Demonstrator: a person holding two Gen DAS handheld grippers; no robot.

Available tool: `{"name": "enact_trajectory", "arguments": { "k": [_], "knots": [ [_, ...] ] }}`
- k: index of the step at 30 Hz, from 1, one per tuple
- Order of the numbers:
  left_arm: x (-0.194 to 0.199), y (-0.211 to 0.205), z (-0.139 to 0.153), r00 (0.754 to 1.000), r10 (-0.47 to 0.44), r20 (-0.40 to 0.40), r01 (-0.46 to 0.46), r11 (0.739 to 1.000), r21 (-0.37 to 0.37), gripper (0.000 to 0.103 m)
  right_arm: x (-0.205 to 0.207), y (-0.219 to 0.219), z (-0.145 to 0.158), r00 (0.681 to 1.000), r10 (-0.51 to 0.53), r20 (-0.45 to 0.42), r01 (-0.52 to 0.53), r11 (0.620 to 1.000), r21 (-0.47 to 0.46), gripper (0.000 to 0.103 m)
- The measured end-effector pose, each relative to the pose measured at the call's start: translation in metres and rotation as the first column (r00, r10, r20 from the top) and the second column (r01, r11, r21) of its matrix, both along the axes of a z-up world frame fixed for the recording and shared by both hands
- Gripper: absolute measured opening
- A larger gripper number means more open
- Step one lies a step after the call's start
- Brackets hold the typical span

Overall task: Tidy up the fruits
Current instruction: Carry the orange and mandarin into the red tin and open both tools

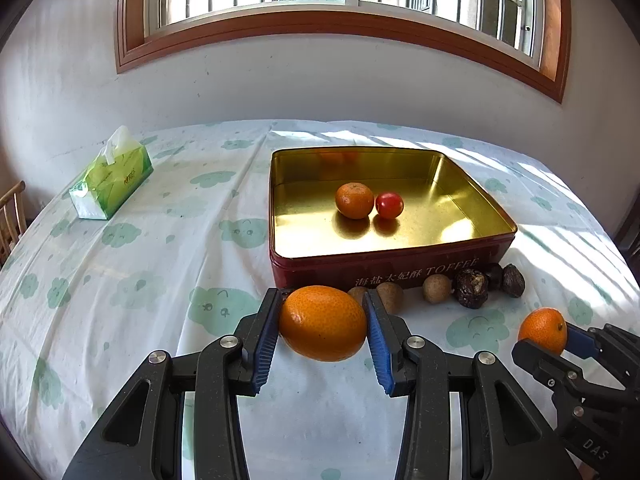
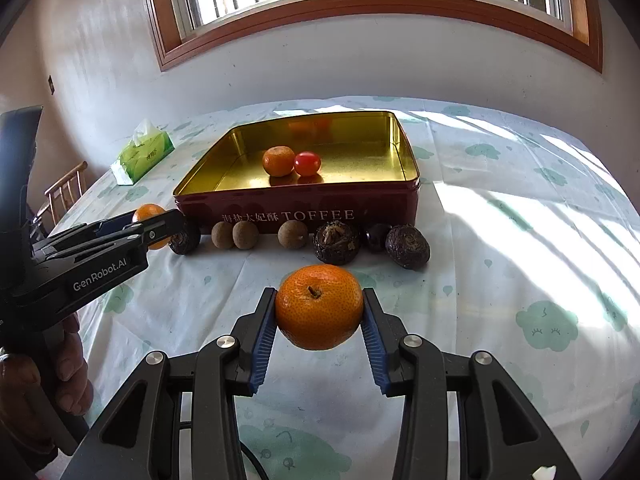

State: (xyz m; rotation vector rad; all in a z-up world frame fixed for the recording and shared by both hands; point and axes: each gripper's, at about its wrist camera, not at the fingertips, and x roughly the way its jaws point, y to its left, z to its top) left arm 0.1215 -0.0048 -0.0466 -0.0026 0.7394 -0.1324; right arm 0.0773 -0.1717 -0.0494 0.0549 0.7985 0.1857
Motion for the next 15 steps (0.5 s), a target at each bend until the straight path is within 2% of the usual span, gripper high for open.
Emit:
{"name": "enact_trajectory", "arguments": {
  "k": [15],
  "knots": [
    [0.016,-0.007,0.026,0.998,-0.016,0.058,0.016,1.0,0.008,0.042,0.015,0.003,0.031,0.997,0.013,0.074,-0.012,1.0,-0.014,0.038]
  ]
}}
